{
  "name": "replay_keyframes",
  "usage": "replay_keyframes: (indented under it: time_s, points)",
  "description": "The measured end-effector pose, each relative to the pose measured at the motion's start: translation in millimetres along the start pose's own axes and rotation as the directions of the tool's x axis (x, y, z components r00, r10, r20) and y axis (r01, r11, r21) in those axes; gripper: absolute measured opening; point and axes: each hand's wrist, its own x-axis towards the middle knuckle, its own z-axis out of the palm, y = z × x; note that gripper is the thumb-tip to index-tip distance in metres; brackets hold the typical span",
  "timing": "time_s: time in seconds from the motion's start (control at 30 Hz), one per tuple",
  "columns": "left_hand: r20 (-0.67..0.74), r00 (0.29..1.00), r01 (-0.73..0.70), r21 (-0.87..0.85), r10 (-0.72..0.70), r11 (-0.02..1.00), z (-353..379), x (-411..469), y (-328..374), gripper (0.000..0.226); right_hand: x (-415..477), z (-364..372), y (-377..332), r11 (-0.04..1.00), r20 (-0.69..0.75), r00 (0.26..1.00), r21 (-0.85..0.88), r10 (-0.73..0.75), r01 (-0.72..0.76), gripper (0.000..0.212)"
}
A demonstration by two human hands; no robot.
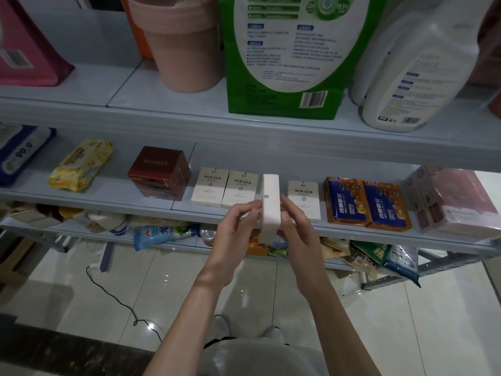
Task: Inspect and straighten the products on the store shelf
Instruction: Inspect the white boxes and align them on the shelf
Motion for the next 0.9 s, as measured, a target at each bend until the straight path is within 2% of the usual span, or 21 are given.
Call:
replay_keyframes:
  time_s: [0.13, 0.3, 0.43, 0.67, 0.9]
  points:
    - [0.020, 1.000, -0.003, -0.027, 0.003, 1.000, 1.6, -0.1, -0.5, 0.014, -1.0, -0.8, -2.2, 0.999, 0.004, 1.000, 0.037, -0.003, 0.002, 0.031]
    - [0.043, 0.999, -0.029, -0.018, 0.030, 0.999, -1.2, 0.9, -1.2, 0.027, -0.8, -0.6, -0.6, 0.998, -0.006, 1.000, 0.054, 0.015, -0.015, 0.029]
    - [0.042, 0.997, -0.061, -0.003, 0.061, 0.998, -0.6, 2.2, -1.3, 0.029, -0.9, -1.1, 0.4, 0.998, -0.007, 1.000, 0.066, 0.025, -0.024, 0.029]
    - [0.050, 0.996, -0.065, -0.050, 0.068, 0.997, -2.0, 2.0, -0.3, 0.028, -0.5, -0.8, -1.1, 0.999, 0.025, 1.000, 0.051, 0.002, -0.003, 0.030]
    - [-0.004, 0.999, -0.041, -0.038, 0.041, 0.998, -3.0, 6.3, -4.3, 0.025, 1.6, -0.5, 0.4, 0.999, 0.066, 0.997, -0.012, -0.041, 0.042, 0.038]
